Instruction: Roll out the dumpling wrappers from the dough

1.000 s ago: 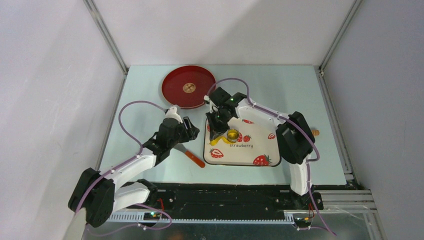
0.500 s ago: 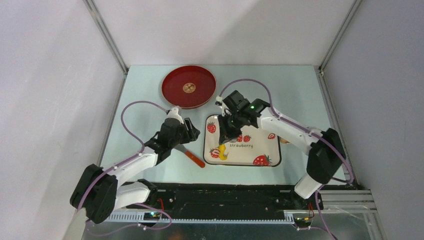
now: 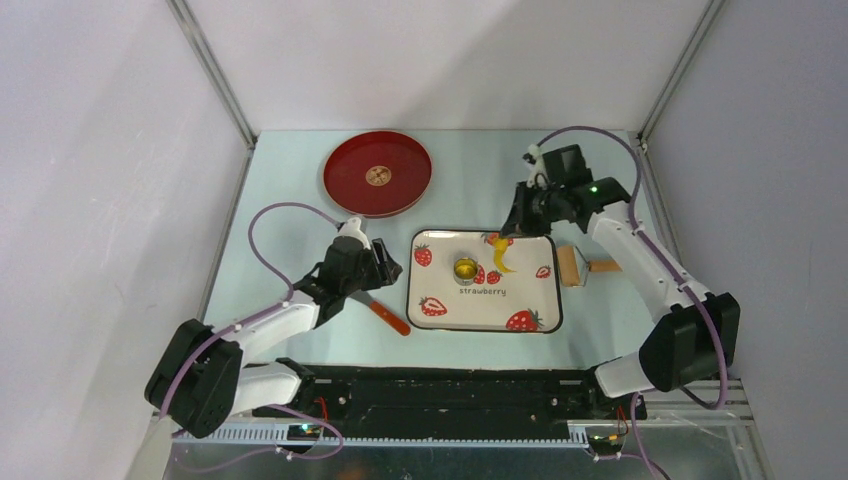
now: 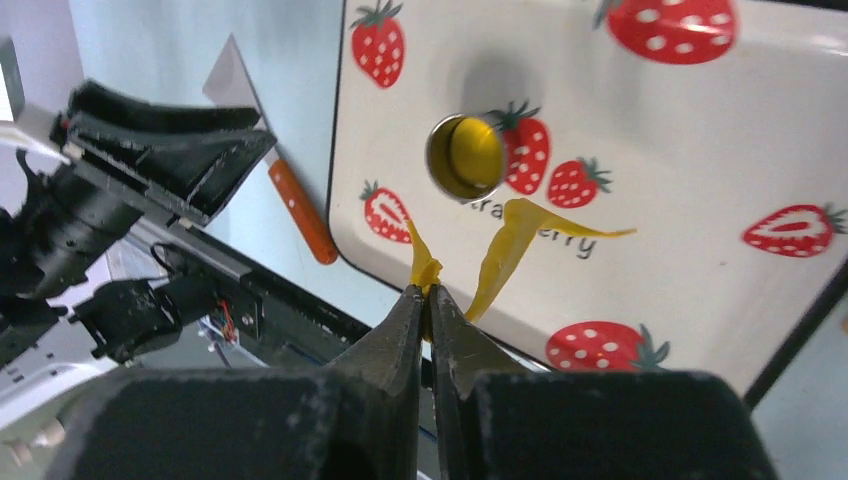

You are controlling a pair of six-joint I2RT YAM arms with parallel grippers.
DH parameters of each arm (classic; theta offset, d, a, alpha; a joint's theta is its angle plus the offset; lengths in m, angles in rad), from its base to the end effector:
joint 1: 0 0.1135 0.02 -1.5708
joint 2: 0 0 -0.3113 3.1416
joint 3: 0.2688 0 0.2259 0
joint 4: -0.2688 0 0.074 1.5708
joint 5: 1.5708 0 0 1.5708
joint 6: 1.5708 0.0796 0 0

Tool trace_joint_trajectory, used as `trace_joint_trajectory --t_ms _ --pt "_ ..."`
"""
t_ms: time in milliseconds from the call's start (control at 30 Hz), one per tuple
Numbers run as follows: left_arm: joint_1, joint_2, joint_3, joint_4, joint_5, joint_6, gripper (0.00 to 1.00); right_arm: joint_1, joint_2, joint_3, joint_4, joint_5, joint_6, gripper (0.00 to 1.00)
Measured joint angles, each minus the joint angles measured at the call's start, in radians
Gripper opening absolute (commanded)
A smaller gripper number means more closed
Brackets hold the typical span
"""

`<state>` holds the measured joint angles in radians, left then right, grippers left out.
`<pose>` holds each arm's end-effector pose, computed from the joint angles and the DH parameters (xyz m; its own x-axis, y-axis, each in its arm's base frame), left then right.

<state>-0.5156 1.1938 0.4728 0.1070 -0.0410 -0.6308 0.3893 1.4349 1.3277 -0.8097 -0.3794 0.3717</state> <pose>0.2053 -0.1126 0.2158 -0.6781 -0.2930 -0.6740 0.0787 0.8829 -0.4630 0.2578 0.1376 0.3409 -0.8879 0.0004 -0.4600 -0.2559 0.8304 0.4948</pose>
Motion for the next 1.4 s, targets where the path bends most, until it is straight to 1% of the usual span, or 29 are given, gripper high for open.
trace_joint_trajectory --t_ms 167,300,433,567,667,733,867,967,1033,1067,1100,1133,1167,1233,1300,1400 --pt "0.000 0.006 0.000 0.002 0.003 0.000 0.61 -0.146 0.009 0.008 0.004 -0.041 -0.024 0.12" --pt "0.000 0.008 0.000 0.002 0.008 0.000 0.61 -0.225 0.067 0.055 0.008 -0.044 -0.044 0.14" --pt "0.000 0.011 0.000 0.002 0.014 0.000 0.61 -0.257 0.152 0.085 0.025 -0.020 -0.063 0.15" --pt "0.001 0.017 0.000 0.002 0.021 0.000 0.61 -0.257 0.239 0.073 0.060 0.034 -0.070 0.17" --pt "0.001 0.019 0.000 0.002 0.026 0.000 0.61 -0.251 0.304 0.047 0.094 0.092 -0.073 0.26" --pt "0.001 0.019 0.000 0.002 0.026 0.000 0.61 -0.243 0.343 0.028 0.110 0.140 -0.078 0.36" --pt "0.001 0.019 0.000 0.002 0.027 0.000 0.61 -0.215 0.383 -0.001 0.122 0.245 -0.085 0.46" --pt "0.001 0.019 0.000 0.002 0.028 0.000 0.61 -0.196 0.388 -0.013 0.127 0.310 -0.085 0.52" --pt "0.001 0.023 0.003 0.003 0.038 0.000 0.61 -0.184 0.388 -0.018 0.128 0.344 -0.087 0.60" --pt "0.001 0.027 0.007 0.002 0.045 0.000 0.61 -0.179 0.387 -0.023 0.129 0.360 -0.088 0.66" --pt "0.001 0.032 0.011 0.002 0.048 0.000 0.61 -0.172 0.385 -0.028 0.129 0.374 -0.087 0.69" --pt "0.001 0.037 0.016 0.002 0.053 0.000 0.61 -0.166 0.381 -0.034 0.128 0.386 -0.087 0.74" --pt "0.001 0.043 0.023 0.002 0.056 0.000 0.61 -0.159 0.375 -0.042 0.126 0.399 -0.087 0.76" --pt "0.000 0.057 0.037 0.002 0.066 0.000 0.61 -0.146 0.352 -0.055 0.120 0.423 -0.087 0.84" --pt "-0.002 0.070 0.053 0.002 0.074 0.000 0.61 -0.134 0.325 -0.064 0.117 0.435 -0.089 0.87" --pt "-0.008 0.095 0.087 0.003 0.089 0.000 0.60 -0.118 0.271 -0.074 0.115 0.432 -0.089 0.88"
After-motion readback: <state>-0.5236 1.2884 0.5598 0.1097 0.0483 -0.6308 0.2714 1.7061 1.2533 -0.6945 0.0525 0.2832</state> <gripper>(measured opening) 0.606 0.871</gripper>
